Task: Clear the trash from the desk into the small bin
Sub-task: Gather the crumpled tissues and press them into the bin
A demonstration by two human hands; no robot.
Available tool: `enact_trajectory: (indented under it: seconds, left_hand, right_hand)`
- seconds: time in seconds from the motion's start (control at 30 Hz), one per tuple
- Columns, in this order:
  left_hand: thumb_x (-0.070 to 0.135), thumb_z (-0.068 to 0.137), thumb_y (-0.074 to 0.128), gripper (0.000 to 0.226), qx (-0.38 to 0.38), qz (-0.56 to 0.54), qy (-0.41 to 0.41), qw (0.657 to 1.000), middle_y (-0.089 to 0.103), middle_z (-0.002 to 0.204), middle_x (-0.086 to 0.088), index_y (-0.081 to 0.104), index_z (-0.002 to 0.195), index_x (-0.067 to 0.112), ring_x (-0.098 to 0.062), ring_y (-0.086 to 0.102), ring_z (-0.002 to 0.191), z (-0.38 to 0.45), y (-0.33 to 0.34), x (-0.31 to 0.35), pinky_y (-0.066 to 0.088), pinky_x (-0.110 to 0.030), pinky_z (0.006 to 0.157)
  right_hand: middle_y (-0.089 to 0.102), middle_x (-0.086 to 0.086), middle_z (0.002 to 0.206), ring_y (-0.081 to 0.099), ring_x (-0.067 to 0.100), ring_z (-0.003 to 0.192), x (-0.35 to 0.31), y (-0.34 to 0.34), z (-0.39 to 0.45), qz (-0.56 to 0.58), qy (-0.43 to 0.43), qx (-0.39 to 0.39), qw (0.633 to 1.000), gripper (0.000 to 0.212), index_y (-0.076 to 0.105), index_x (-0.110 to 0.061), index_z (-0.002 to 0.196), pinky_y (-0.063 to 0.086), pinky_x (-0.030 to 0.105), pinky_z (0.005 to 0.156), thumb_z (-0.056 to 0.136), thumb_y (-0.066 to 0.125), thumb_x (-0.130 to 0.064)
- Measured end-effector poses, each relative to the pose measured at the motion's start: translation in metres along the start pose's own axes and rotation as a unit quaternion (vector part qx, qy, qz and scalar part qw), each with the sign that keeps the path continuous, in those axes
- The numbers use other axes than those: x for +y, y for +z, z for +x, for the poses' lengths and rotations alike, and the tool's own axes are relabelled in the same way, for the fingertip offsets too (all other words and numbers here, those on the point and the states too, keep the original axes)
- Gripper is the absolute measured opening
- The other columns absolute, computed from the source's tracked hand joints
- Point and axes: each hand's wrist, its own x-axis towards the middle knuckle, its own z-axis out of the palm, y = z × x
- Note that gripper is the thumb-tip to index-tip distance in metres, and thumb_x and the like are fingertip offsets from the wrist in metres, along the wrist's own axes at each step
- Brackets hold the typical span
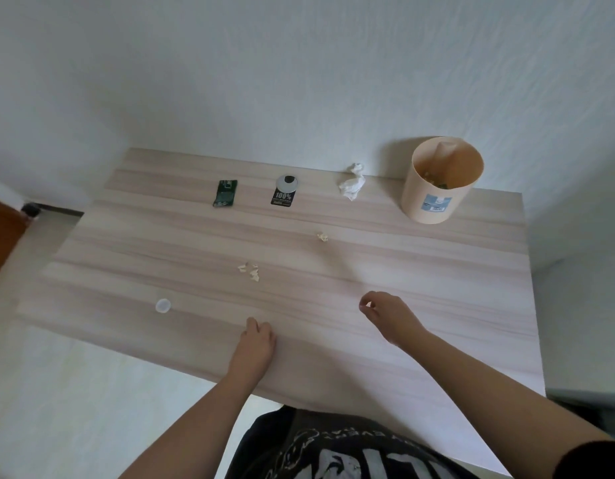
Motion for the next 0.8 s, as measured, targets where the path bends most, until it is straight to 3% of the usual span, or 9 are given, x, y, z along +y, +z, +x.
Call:
enact_trajectory:
  seconds: [0.07, 0.17, 0.33, 0.43, 0.53, 0.67, 0.8]
  left_hand:
    - [0.008, 0.082, 0.066, 0.014, -0.01, -0.003, 0.005, 1.0, 0.049, 0.085, -0.019, 0.055, 0.081, 0.0, -0.036, 0.057, 0.062, 0.004, -0.004, -0.001, 0.049, -0.037, 0.052]
    - [0.012, 0.083, 0.056, 0.013, -0.026, -0.001, -0.009, 1.0, 0.05, 0.094, -0.02, 0.056, 0.085, 0.0, -0.038, 0.056, 0.079, 0.016, -0.01, -0.008, 0.046, -0.043, 0.066]
    - [0.01, 0.084, 0.051, 0.011, -0.005, 0.031, 0.009, 0.999, 0.061, 0.094, -0.019, 0.058, 0.091, 0.004, -0.038, 0.058, 0.089, 0.052, -0.033, -0.018, 0.045, -0.044, 0.072]
    - [0.004, 0.085, 0.052, 0.013, 0.052, 0.004, 0.018, 0.998, 0.06, 0.092, -0.022, 0.057, 0.097, 0.003, -0.041, 0.06, 0.082, 0.074, -0.046, -0.027, 0.047, -0.047, 0.068]
    - [0.0, 0.084, 0.049, 0.034, 0.068, -0.054, 0.006, 0.996, 0.053, 0.102, -0.018, 0.052, 0.117, 0.01, -0.041, 0.058, 0.081, 0.094, -0.056, -0.036, 0.046, -0.048, 0.065]
    - [0.017, 0.094, 0.047, 0.019, 0.108, -0.07, -0.007, 0.992, 0.064, 0.089, -0.02, 0.053, 0.111, 0.012, -0.041, 0.062, 0.078, 0.117, -0.064, -0.052, 0.047, -0.047, 0.068]
    - [0.044, 0.094, 0.044, 0.05, 0.08, -0.048, -0.089, 0.992, 0.063, 0.104, -0.024, 0.041, 0.13, 0.008, -0.041, 0.06, 0.094, 0.134, -0.062, -0.059, 0.046, -0.048, 0.078]
  right_hand:
    - [0.06, -0.004, 0.083, 0.058, 0.018, 0.079, -0.007, 0.001, 0.008, -0.012, 0.018, 0.022, 1.0, 0.021, 0.063, -0.023, 0.094, 0.04, 0.029, 0.066, 0.092, 0.052, -0.039]
    - [0.058, -0.008, 0.071, 0.057, 0.016, 0.068, -0.021, 0.002, 0.02, -0.018, 0.053, 0.043, 0.998, 0.028, 0.062, -0.026, 0.089, 0.039, 0.029, 0.057, 0.09, 0.049, -0.05]
    - [0.058, -0.002, 0.063, 0.056, 0.021, 0.059, -0.041, 0.006, 0.044, -0.003, 0.056, 0.034, 0.998, 0.021, 0.06, -0.022, 0.101, 0.043, 0.031, 0.055, 0.097, 0.043, -0.032]
    - [0.069, 0.0, 0.083, 0.061, 0.022, 0.072, -0.055, 0.006, 0.062, -0.002, 0.064, 0.035, 0.997, 0.021, 0.054, -0.025, 0.109, 0.048, 0.033, 0.062, 0.099, 0.037, -0.02]
    - [0.068, -0.003, 0.096, 0.06, 0.022, 0.086, -0.069, 0.009, 0.081, -0.018, 0.064, 0.033, 0.997, 0.031, 0.049, -0.026, 0.118, 0.048, 0.034, 0.068, 0.096, 0.034, -0.011]
    - [0.059, 0.002, 0.074, 0.055, 0.027, 0.071, -0.089, 0.013, 0.112, -0.021, 0.099, 0.065, 0.993, 0.023, 0.048, -0.023, 0.115, 0.042, 0.035, 0.06, 0.099, 0.035, -0.032]
    - [0.057, 0.006, 0.077, 0.058, 0.033, 0.078, -0.101, 0.014, 0.143, -0.045, 0.117, 0.089, 0.988, 0.036, 0.041, -0.018, 0.116, 0.043, 0.037, 0.063, 0.095, 0.04, -0.046]
